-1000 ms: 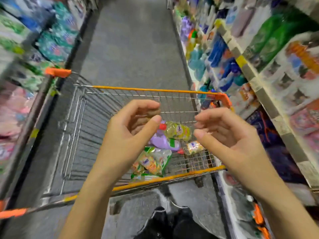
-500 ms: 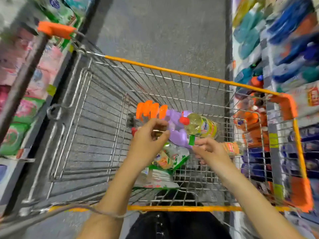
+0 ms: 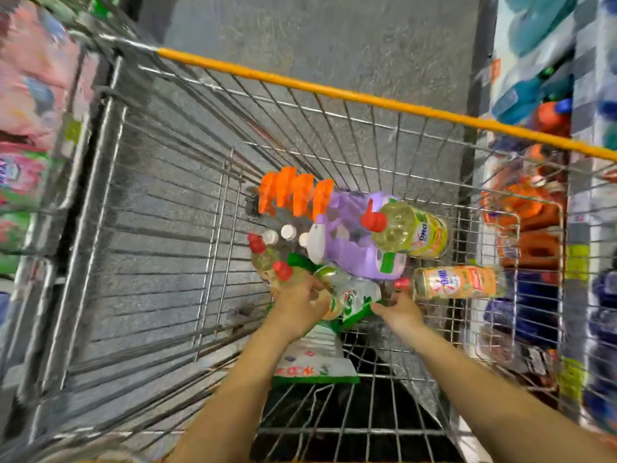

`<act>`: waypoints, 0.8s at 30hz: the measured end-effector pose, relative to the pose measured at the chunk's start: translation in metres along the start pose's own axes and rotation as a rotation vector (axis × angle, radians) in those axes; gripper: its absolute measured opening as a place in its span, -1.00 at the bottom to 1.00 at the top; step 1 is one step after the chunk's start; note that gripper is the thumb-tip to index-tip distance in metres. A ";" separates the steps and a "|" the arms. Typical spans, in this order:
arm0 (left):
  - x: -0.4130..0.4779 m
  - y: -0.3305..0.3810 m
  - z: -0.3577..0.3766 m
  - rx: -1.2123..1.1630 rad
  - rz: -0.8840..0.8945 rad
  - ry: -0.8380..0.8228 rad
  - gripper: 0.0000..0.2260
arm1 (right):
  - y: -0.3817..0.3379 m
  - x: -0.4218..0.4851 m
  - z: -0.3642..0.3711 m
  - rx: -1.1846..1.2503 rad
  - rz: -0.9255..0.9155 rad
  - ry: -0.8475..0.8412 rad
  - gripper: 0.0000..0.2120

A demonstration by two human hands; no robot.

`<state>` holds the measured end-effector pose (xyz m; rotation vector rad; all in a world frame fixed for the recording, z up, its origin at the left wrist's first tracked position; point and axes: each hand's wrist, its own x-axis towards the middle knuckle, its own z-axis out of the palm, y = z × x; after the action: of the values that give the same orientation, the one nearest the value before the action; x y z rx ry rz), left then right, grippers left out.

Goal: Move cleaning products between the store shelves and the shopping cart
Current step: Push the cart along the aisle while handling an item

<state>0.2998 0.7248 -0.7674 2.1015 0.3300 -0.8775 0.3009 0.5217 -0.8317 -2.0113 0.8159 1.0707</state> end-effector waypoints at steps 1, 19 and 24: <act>0.001 -0.003 0.003 0.023 -0.032 -0.047 -0.82 | 0.002 0.004 0.004 -0.014 0.014 0.006 -0.78; -0.020 0.001 -0.003 0.269 -0.061 -0.163 -0.61 | -0.023 -0.058 -0.002 -0.459 -0.522 -0.069 -0.80; -0.042 0.013 -0.009 0.215 -0.048 -0.311 -0.40 | -0.046 -0.117 -0.018 -0.510 -0.774 -0.088 -0.73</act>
<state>0.2802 0.7258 -0.7270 2.1134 0.1263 -1.2979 0.2905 0.5558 -0.7103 -2.3505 -0.3336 0.9290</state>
